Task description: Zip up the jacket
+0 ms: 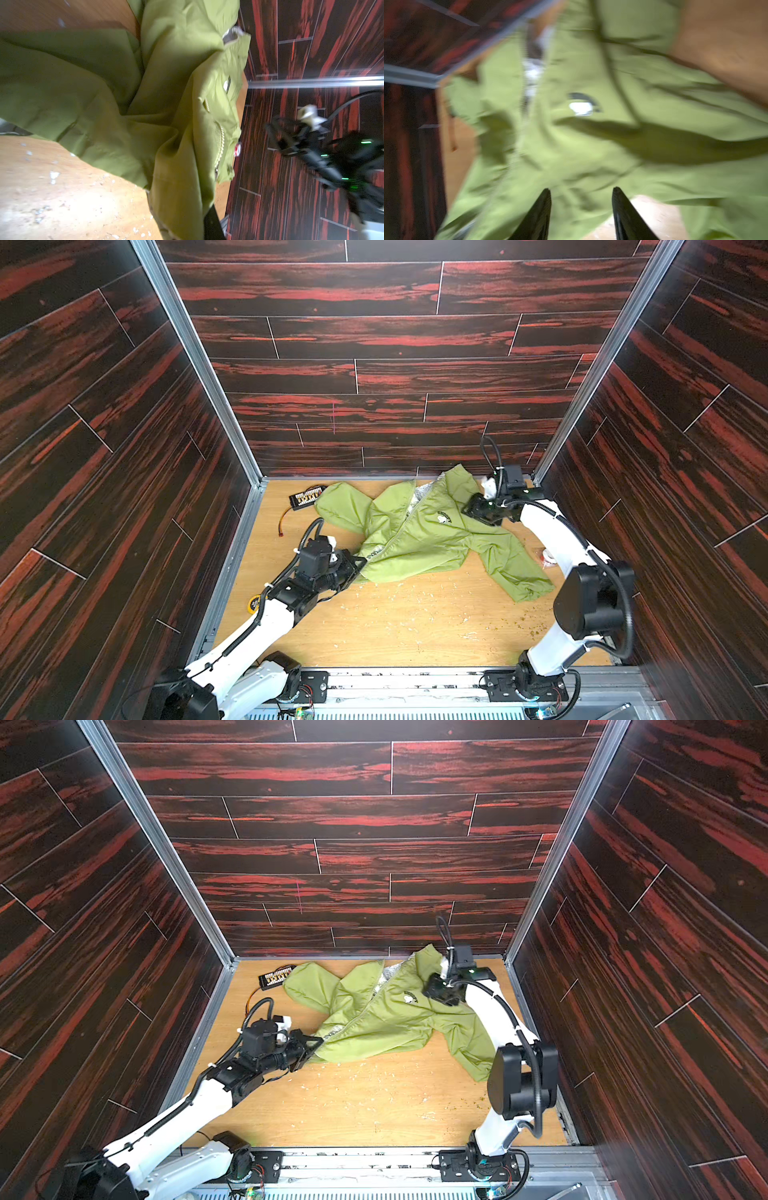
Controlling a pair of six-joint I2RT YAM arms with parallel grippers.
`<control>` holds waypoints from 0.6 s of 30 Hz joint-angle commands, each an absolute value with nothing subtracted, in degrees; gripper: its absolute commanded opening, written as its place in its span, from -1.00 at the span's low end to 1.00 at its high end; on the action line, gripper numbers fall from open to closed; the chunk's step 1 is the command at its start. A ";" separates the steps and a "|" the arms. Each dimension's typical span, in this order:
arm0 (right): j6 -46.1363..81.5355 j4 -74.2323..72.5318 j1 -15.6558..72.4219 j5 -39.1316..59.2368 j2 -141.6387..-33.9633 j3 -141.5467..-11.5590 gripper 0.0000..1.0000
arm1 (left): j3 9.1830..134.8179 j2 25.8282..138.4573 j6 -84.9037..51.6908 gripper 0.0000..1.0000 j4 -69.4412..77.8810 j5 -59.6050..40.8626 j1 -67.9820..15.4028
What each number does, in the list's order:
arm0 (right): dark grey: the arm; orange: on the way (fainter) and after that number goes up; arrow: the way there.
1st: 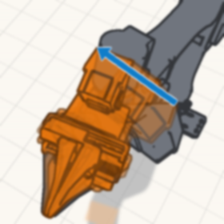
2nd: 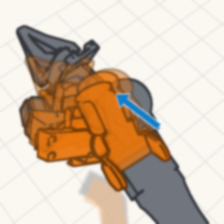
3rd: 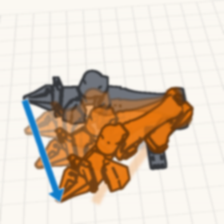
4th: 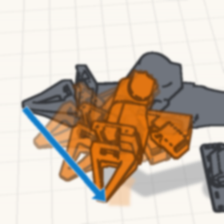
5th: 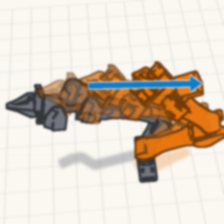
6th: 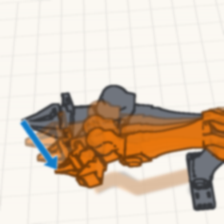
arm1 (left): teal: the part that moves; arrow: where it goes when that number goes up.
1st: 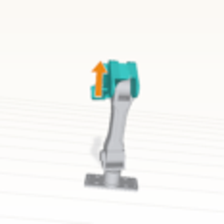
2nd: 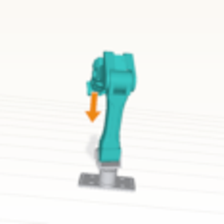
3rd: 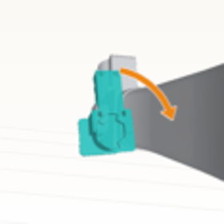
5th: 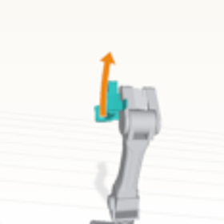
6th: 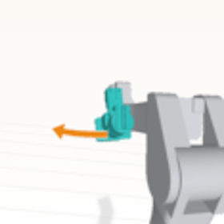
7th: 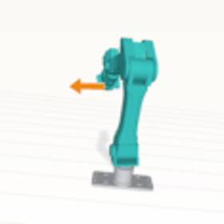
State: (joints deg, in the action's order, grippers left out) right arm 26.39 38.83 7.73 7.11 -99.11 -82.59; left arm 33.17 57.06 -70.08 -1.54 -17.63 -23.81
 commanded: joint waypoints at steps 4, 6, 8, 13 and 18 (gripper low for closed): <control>27.07 39.56 3.32 4.18 -104.40 -74.60 -0.04 | 33.51 56.99 -69.11 -1.00 -3.82 -15.12 -20.57; 27.78 37.79 3.12 5.81 -105.84 -72.29 -0.08 | 34.51 58.18 -68.61 -1.00 -3.87 -15.12 -19.12; 29.36 35.51 3.37 9.39 -106.99 -70.13 -0.11 | 35.99 59.47 -67.93 -1.00 -4.13 -15.15 -17.67; 36.85 24.81 6.95 24.11 -109.91 -65.26 -0.15 | 40.95 63.42 -66.12 -1.00 -4.31 -16.08 -14.17; 48.52 10.09 14.89 36.16 -115.94 -66.39 -0.19 | 46.76 67.28 -64.40 -1.00 -4.61 -18.04 -11.40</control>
State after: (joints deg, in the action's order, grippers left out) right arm 39.57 20.45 10.70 26.02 -110.87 -66.35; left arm 43.29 66.41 -66.48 -4.69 -17.15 -12.73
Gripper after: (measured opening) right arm 0.405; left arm 0.058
